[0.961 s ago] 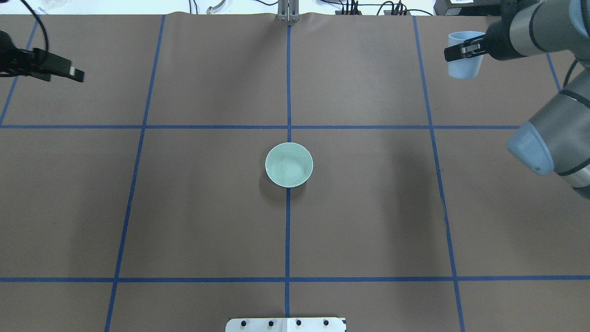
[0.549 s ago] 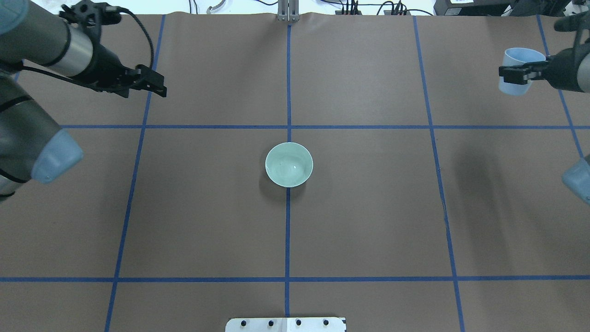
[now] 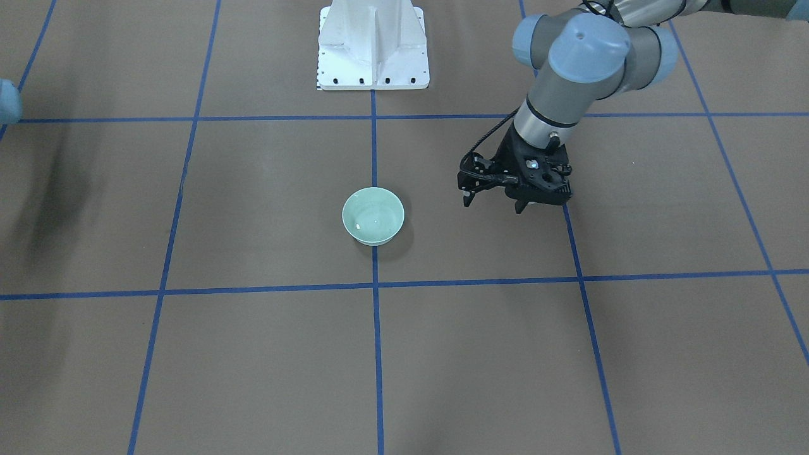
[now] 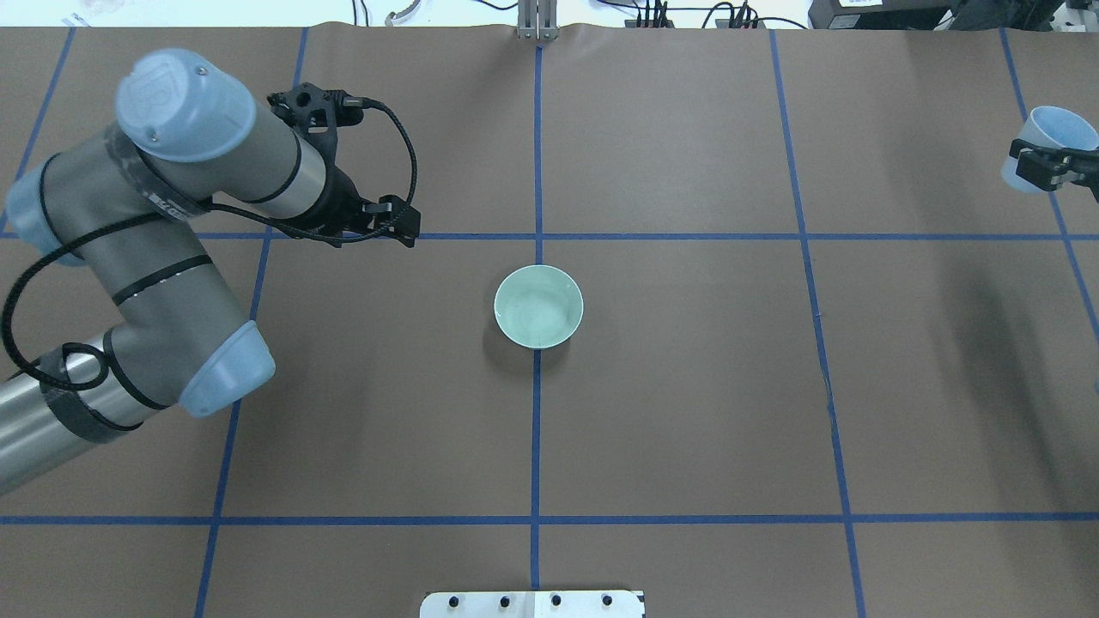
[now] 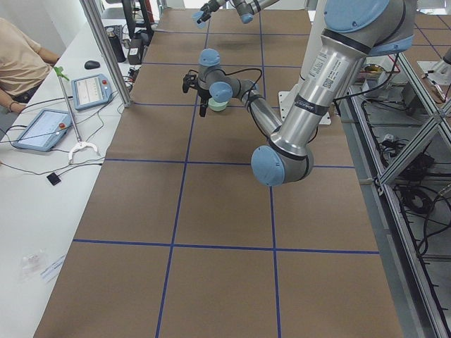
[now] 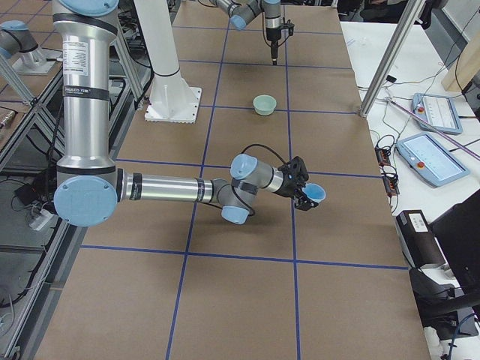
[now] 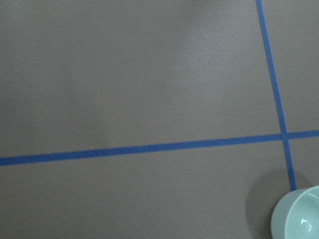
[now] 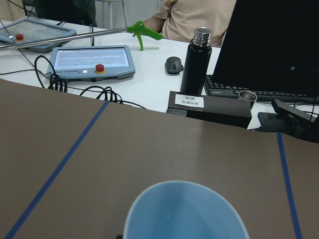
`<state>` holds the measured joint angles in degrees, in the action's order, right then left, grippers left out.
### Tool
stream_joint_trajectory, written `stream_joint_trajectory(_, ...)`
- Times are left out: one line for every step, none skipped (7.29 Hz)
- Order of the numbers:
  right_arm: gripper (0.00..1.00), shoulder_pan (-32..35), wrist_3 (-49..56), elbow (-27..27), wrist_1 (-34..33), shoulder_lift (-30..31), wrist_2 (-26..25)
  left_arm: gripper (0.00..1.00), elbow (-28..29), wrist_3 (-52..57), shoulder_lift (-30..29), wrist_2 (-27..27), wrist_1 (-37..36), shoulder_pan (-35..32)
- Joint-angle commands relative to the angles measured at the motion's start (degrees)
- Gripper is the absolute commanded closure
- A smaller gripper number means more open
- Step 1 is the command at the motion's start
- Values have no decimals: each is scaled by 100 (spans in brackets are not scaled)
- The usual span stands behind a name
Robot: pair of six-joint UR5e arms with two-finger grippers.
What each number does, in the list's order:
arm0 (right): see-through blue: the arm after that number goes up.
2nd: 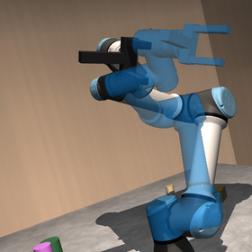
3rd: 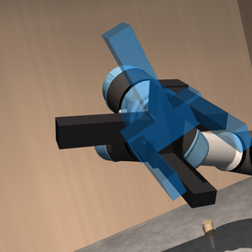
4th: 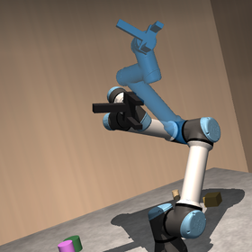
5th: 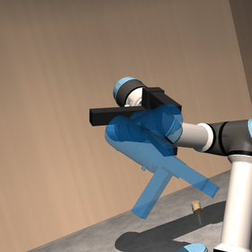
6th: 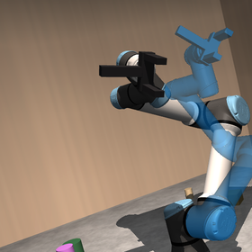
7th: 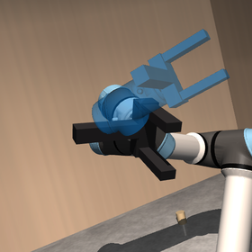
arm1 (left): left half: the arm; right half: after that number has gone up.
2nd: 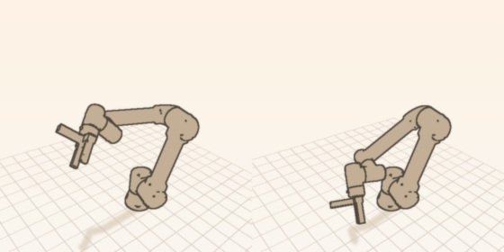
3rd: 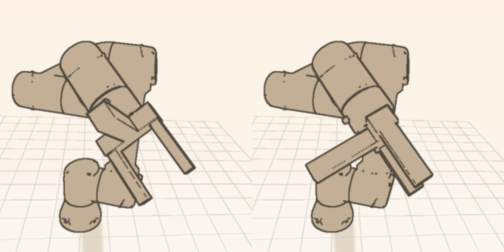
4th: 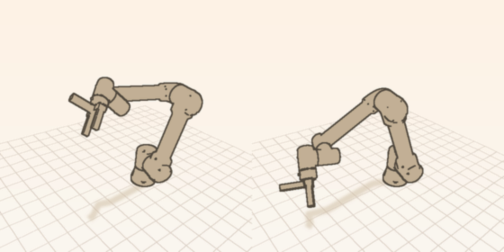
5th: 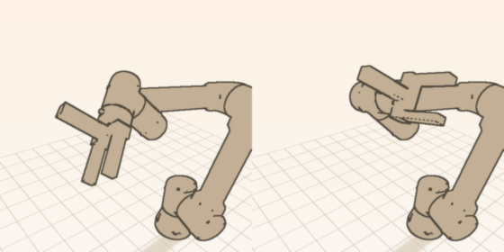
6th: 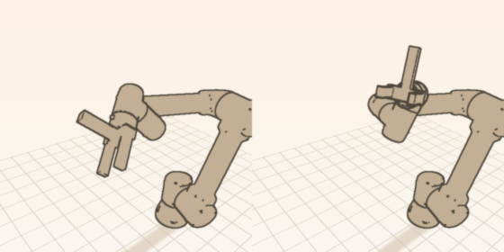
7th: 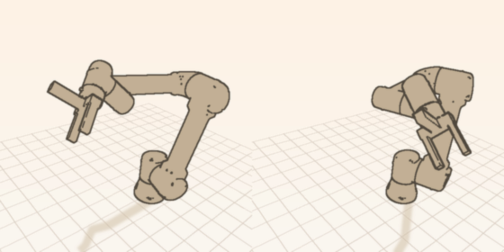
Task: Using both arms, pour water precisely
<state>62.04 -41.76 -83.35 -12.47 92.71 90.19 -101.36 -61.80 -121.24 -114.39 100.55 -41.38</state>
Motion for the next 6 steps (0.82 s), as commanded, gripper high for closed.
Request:
stream_joint_trajectory(65,-260,-208,153,184,-25,-735,0,20,-315,-424,285,-445,332)
stream_joint_trajectory(60,-610,-523,153,184,-25,-1174,0,28,-315,-539,286,-605,367)
stream_joint_trajectory(58,-945,-526,161,227,10,-1422,0,28,-315,-541,286,-598,368)
stream_joint_trajectory(56,-1226,-544,240,471,106,-1608,0,20,-315,-541,286,-598,368)
stream_joint_trajectory(56,-1534,-561,406,726,159,-1914,0,20,-315,-541,286,-598,368)
stream_joint_trajectory(52,-1841,-614,547,946,229,-2256,0,20,-315,-541,286,-598,402)
